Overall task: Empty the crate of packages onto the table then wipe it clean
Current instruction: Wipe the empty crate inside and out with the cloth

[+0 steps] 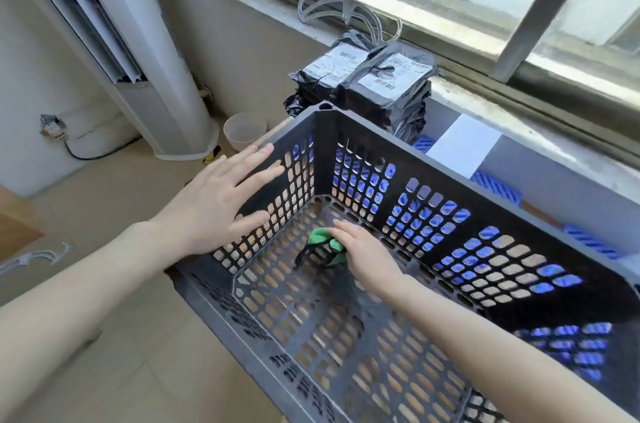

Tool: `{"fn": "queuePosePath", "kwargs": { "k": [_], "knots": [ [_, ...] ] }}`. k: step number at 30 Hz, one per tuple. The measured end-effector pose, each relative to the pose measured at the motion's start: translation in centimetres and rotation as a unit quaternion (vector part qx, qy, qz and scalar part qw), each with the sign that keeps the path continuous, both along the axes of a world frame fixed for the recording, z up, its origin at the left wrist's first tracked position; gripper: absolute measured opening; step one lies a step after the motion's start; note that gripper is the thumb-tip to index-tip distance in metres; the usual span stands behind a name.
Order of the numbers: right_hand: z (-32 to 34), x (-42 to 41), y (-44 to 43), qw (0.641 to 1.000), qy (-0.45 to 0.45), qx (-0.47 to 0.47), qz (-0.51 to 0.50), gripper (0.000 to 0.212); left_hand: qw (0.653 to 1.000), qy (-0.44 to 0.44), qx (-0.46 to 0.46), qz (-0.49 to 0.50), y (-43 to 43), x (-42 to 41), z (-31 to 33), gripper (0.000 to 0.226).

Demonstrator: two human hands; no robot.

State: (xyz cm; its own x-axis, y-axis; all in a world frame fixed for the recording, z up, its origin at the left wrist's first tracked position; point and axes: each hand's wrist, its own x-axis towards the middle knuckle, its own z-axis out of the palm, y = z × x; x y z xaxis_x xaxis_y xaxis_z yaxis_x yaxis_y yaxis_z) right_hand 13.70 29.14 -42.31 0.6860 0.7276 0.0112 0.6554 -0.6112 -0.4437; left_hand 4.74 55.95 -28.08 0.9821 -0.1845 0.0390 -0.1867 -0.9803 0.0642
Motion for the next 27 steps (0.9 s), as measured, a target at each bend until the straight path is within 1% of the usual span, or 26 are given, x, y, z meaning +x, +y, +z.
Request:
{"fn": "queuePosePath", "kwargs": {
  "k": [3,5,7,9,11,13,14,17,22,27],
  "knots": [
    [-1.1,1.7,2.3,0.999,-0.025,0.02,-0.026,0.06,1.0,-0.002,-0.009,-0.006,-0.5,2.0,0.1,0.067],
    [-2.1,3.1,3.6,0.999,-0.037,0.006,-0.008,0.061,1.0,-0.008,-0.012,-0.001,-0.6,3.2,0.0,0.066],
    [-3.4,4.2,4.3,0.999,-0.034,-0.021,0.019,0.066,1.0,-0.009,-0.01,-0.002,-0.7,4.4,-0.1,0.066],
    [-4.8,5.0,4.6,0.995,-0.011,-0.09,0.035,0.068,1.0,-0.01,-0.003,-0.01,-0.7,5.6,-0.2,0.066],
    [-6.5,5.6,4.6,0.992,-0.008,-0.125,0.03,0.064,1.0,-0.015,0.005,-0.022,-0.7,6.6,-0.4,0.066],
    [-7.1,5.8,4.7,0.992,-0.03,-0.118,0.034,0.055,0.999,-0.02,0.005,-0.031,-1.0,7.5,-0.6,0.065],
    [-7.3,5.8,4.8,0.993,-0.023,-0.112,0.033,0.053,0.999,-0.022,0.005,-0.036,-1.2,8.0,-0.7,0.065],
    [-7.9,5.7,3.6,0.986,-0.011,-0.161,0.036,0.052,0.998,-0.03,0.02,-0.05,-1.8,9.0,-0.8,0.064],
    [-7.5,5.5,0.3,0.984,-0.033,-0.175,0.016,0.049,0.997,-0.031,0.041,-0.052,-1.7,10.0,-0.6,0.065],
    [-6.6,3.4,-3.5,0.985,-0.023,-0.169,-0.027,0.047,0.996,-0.04,0.059,-0.054,-2.0,10.0,-0.6,0.067]
  ]
}}
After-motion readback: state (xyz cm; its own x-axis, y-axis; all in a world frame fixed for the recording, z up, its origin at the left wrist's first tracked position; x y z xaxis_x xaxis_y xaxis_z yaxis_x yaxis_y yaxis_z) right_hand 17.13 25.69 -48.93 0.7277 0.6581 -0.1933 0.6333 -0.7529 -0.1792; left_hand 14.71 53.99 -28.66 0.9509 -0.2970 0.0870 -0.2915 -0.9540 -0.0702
